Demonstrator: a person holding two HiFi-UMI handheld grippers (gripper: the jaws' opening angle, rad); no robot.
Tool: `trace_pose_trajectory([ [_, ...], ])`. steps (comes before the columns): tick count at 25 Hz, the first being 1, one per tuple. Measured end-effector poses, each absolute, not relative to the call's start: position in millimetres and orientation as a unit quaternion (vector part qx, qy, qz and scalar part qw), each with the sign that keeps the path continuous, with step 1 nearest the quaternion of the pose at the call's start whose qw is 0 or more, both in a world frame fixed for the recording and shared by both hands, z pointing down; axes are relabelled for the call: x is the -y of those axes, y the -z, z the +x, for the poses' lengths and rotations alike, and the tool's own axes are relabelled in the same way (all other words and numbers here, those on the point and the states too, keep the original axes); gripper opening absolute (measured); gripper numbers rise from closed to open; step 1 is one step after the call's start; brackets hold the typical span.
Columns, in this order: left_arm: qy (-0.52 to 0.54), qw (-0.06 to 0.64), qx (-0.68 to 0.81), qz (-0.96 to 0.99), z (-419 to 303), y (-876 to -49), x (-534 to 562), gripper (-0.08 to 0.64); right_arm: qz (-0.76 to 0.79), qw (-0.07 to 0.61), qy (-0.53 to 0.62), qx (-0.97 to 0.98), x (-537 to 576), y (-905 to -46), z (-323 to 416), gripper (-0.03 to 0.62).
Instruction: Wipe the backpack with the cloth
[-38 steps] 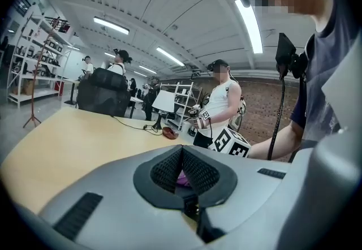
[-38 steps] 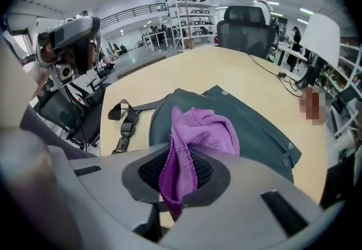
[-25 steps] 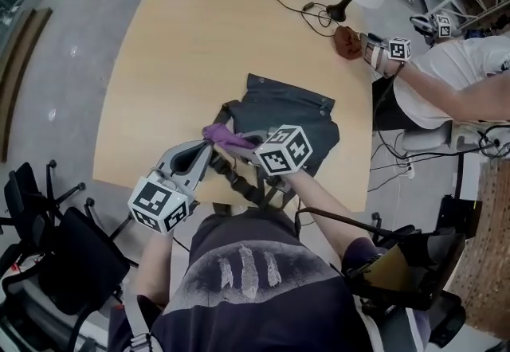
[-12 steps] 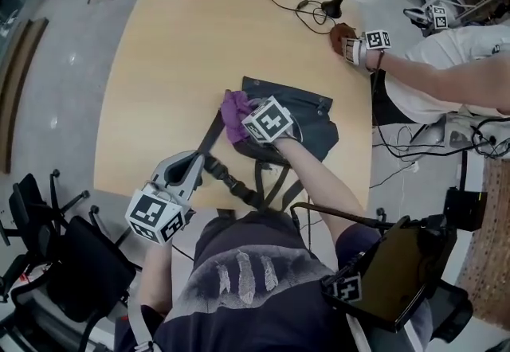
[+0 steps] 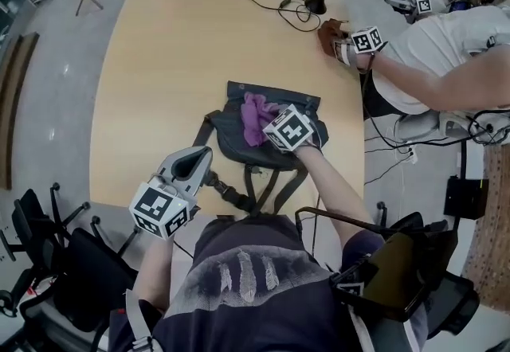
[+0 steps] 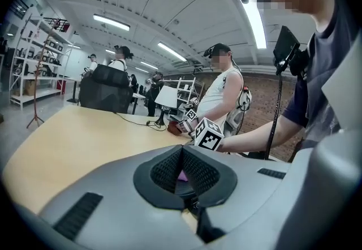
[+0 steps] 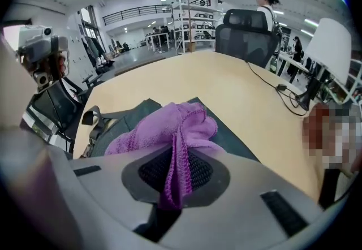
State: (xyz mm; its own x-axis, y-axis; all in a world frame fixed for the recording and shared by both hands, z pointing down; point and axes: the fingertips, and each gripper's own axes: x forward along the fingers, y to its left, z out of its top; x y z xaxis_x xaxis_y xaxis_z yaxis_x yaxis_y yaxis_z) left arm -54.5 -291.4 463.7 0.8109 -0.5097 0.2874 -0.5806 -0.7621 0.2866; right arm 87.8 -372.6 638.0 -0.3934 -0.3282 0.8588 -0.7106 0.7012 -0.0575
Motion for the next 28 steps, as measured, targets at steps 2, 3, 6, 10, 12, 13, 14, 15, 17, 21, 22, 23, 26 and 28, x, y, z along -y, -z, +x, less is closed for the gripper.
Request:
trace_pose_trajectory([
  [2, -0.099, 0.185, 0.288, 0.934, -50, -466, 292, 0.009, 0.338, 0.465, -0.212, 0.791, 370, -644, 120, 0.031],
  [3, -0.1, 0.187, 0.286, 0.934, -48, -467, 292, 0.009, 0.347, 0.468, -0.218, 0.783, 368, -646, 137, 0.031],
  [6, -0.106, 0.193, 0.282, 0.934, -44, -472, 292, 0.009, 0.372, 0.471, -0.224, 0.768, 365, -645, 180, 0.031],
  [10, -0.108, 0.191, 0.277, 0.935, -40, -472, 295, 0.008, 0.393, 0.521, -0.202, 0.73, 365, -642, 239, 0.031],
  [12, -0.107, 0.189, 0.276, 0.936, -39, -471, 297, 0.009, 0.418, 0.554, -0.182, 0.696, 366, -637, 278, 0.031],
  [13, -0.106, 0.188, 0.276, 0.937, -39, -470, 298, 0.009, 0.439, 0.57, -0.164, 0.675, 369, -630, 298, 0.031],
  [14, -0.106, 0.188, 0.275, 0.937, -40, -470, 299, 0.009, 0.463, 0.578, -0.146, 0.656, 372, -621, 315, 0.031],
  [15, -0.106, 0.189, 0.275, 0.937, -40, -470, 300, 0.009, 0.486, 0.575, -0.137, 0.644, 376, -612, 328, 0.031],
  [17, -0.109, 0.192, 0.273, 0.936, -40, -472, 300, 0.008, 0.513, 0.558, -0.137, 0.638, 383, -602, 337, 0.031],
  [21, -0.117, 0.197, 0.269, 0.935, -34, -475, 296, 0.009, 0.518, 0.549, -0.107, 0.648, 408, -609, 310, 0.031],
  [22, -0.119, 0.196, 0.271, 0.935, -34, -474, 296, 0.009, 0.516, 0.546, -0.099, 0.652, 414, -614, 298, 0.031],
  [23, -0.12, 0.193, 0.274, 0.934, -35, -472, 295, 0.009, 0.508, 0.545, -0.099, 0.66, 420, -620, 282, 0.031],
  [26, -0.115, 0.191, 0.296, 0.929, -46, -467, 294, 0.009, 0.457, 0.551, -0.123, 0.688, 429, -647, 229, 0.031],
  [28, -0.103, 0.198, 0.312, 0.923, -58, -463, 293, 0.009, 0.437, 0.539, -0.151, 0.704, 429, -662, 196, 0.031],
])
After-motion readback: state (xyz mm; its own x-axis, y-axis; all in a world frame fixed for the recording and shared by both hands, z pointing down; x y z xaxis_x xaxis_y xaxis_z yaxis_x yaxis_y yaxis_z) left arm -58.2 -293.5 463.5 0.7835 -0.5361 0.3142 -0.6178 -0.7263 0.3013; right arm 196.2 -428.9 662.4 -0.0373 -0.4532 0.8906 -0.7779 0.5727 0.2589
